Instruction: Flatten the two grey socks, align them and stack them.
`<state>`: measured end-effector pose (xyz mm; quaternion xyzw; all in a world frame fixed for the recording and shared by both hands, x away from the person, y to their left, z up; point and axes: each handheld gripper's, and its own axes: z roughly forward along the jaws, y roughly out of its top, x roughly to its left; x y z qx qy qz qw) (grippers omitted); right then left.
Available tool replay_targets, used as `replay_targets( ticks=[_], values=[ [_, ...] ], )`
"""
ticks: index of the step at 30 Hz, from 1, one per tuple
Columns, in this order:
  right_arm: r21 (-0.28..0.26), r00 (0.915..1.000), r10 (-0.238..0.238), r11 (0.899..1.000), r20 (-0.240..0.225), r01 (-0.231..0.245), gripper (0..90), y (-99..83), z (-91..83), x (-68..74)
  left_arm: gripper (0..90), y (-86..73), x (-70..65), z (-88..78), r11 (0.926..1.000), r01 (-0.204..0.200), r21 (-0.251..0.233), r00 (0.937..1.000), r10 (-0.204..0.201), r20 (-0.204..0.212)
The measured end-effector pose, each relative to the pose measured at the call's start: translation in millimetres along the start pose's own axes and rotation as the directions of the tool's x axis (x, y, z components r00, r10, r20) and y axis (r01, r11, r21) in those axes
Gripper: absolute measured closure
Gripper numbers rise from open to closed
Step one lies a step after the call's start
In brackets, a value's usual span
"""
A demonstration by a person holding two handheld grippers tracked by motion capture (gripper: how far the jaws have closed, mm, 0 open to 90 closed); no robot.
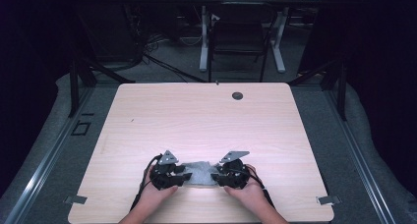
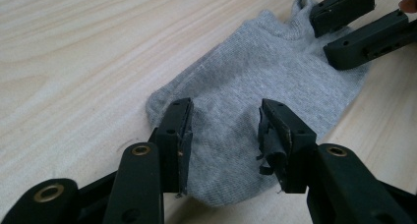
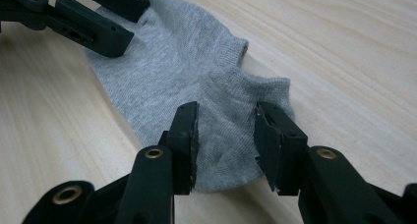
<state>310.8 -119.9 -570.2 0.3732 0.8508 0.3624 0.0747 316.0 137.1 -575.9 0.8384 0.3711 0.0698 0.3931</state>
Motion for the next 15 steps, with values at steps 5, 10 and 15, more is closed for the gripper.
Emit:
replay_targets(
  ticks=[5,10,15],
  values=[
    [0.000,0.9999,0.011,1.000,0.009,-0.011,60.9,4.6,3.1,-4.5,56.1,1.5,3.8,1.3,0.9999,0.011,-0.009,0.9999,-0.011,0.000],
    [-0.010,0.9997,0.004,1.000,0.023,-0.004,59.9,6.7,2.4,-2.2,53.3,1.9,1.8,-0.4,0.9998,0.016,-0.011,0.9999,-0.016,-0.003],
    [-0.057,0.9998,0.002,0.998,0.020,-0.001,56.9,10.5,-8.7,0.8,48.3,8.3,-2.5,-12.8,0.9994,-0.002,-0.035,1.0000,0.002,-0.008]
  ],
)
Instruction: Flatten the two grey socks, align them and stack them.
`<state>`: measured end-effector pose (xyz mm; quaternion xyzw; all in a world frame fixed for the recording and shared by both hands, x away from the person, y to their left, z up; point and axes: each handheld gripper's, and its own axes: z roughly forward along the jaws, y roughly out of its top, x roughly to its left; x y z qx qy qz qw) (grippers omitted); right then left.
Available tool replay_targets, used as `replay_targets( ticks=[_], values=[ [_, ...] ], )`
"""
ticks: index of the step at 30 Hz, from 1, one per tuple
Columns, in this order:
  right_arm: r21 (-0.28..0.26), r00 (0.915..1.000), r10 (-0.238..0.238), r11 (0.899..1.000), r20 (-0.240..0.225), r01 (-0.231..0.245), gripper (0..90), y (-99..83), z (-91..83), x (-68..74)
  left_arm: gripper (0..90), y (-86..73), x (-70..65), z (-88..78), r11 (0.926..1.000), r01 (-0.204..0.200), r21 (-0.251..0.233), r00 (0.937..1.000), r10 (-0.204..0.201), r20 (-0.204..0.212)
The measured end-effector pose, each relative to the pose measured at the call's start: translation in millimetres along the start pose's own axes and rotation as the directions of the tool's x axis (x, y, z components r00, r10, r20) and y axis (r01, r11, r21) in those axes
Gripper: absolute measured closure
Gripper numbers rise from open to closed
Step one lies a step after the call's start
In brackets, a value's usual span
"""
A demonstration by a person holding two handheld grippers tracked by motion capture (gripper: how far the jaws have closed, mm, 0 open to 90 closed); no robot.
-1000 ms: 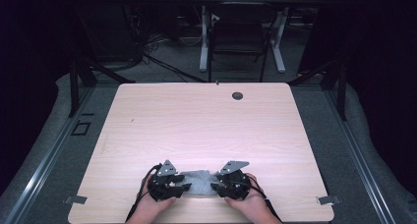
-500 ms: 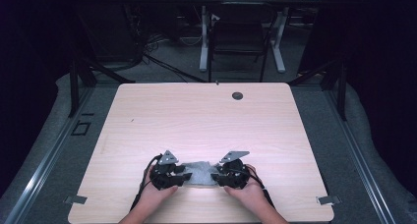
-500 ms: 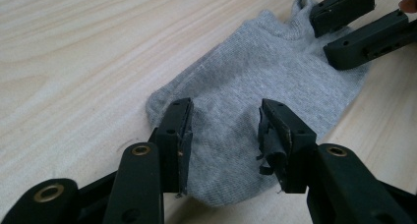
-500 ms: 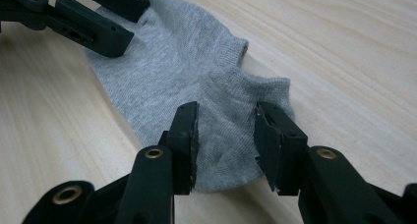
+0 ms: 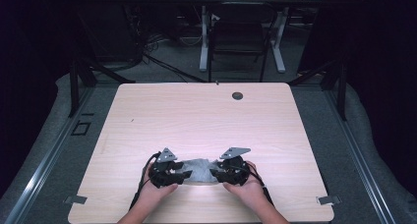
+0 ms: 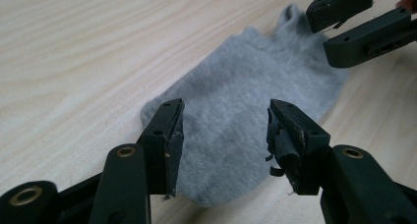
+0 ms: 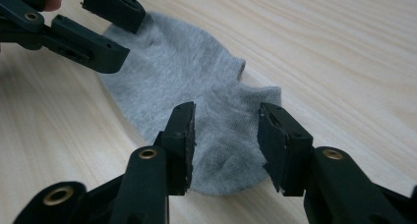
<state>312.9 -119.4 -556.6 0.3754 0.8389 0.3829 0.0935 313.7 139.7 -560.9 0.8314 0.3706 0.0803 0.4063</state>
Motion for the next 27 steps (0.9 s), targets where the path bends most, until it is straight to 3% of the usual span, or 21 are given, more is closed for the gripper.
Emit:
replay_targets(
  ticks=[5,13,20,27],
  values=[
    [-0.045,0.9997,-0.024,0.999,0.004,0.024,50.1,2.1,-19.7,2.6,44.8,4.5,-4.3,-24.3,0.9985,-0.002,-0.055,1.0000,0.002,0.004],
    [-0.095,0.9983,-0.051,0.994,0.027,0.053,49.2,-9.5,-47.3,8.0,43.3,-10.5,-0.3,-50.4,0.9981,-0.011,-0.061,0.9993,0.008,-0.035],
    [-0.087,0.9983,-0.036,0.995,0.046,0.040,48.7,-22.9,-63.4,5.6,43.3,-25.3,5.0,-65.9,0.9980,-0.002,-0.064,0.9977,-0.002,-0.068],
    [-0.085,0.9982,-0.024,0.996,0.056,0.029,48.4,-35.9,-65.6,2.0,43.4,-35.2,8.9,-68.0,0.9985,0.010,-0.054,0.9958,-0.015,-0.091]
  ],
)
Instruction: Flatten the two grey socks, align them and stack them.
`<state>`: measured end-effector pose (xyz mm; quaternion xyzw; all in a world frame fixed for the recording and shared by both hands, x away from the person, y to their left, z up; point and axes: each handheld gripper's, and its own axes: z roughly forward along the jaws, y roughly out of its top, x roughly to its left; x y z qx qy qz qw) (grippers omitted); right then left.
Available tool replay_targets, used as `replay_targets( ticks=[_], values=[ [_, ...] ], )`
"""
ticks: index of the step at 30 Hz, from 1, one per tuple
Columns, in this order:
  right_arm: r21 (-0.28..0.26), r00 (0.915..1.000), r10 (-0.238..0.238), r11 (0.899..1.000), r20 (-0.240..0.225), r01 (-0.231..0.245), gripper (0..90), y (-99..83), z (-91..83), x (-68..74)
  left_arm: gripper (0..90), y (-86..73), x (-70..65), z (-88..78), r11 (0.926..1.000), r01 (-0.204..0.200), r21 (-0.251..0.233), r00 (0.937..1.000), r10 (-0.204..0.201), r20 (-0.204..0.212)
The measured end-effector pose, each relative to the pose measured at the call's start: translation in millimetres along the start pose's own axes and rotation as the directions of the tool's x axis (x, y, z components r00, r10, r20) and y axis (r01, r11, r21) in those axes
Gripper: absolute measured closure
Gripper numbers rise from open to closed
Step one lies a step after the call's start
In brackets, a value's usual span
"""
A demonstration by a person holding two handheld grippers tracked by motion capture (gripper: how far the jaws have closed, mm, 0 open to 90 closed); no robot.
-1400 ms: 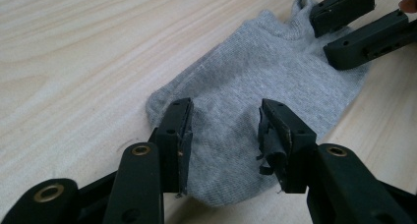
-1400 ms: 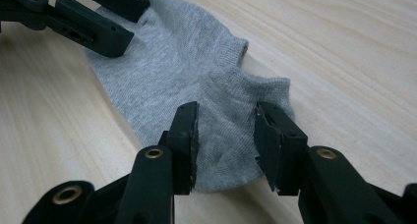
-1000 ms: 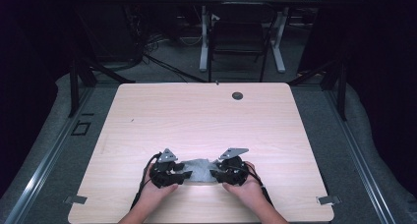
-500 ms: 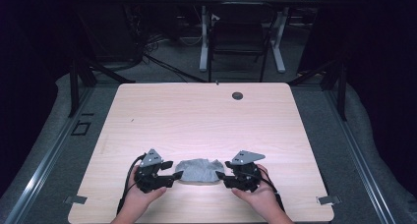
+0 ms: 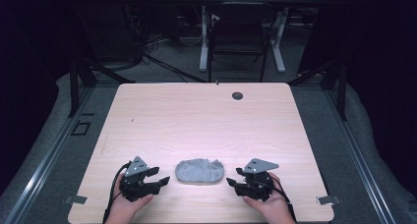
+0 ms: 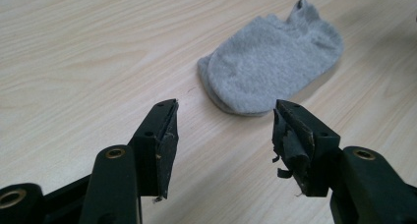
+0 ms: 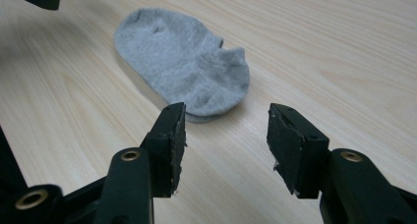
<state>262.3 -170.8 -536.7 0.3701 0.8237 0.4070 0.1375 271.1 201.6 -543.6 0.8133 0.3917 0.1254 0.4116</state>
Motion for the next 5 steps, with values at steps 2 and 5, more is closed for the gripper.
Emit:
replay_targets(
  ticks=[2,5],
  values=[
    [-0.003,0.9998,-0.010,1.000,0.015,0.010,48.4,-4.2,-0.1,-1.7,43.4,-2.0,0.8,0.1,0.9999,-0.010,0.005,0.9998,0.010,-0.019],
    [-0.009,0.9999,0.003,1.000,0.014,-0.003,48.4,-8.8,0.8,-4.6,43.5,-5.5,4.9,3.9,0.9999,-0.003,0.012,0.9997,0.004,-0.026]
  ],
)
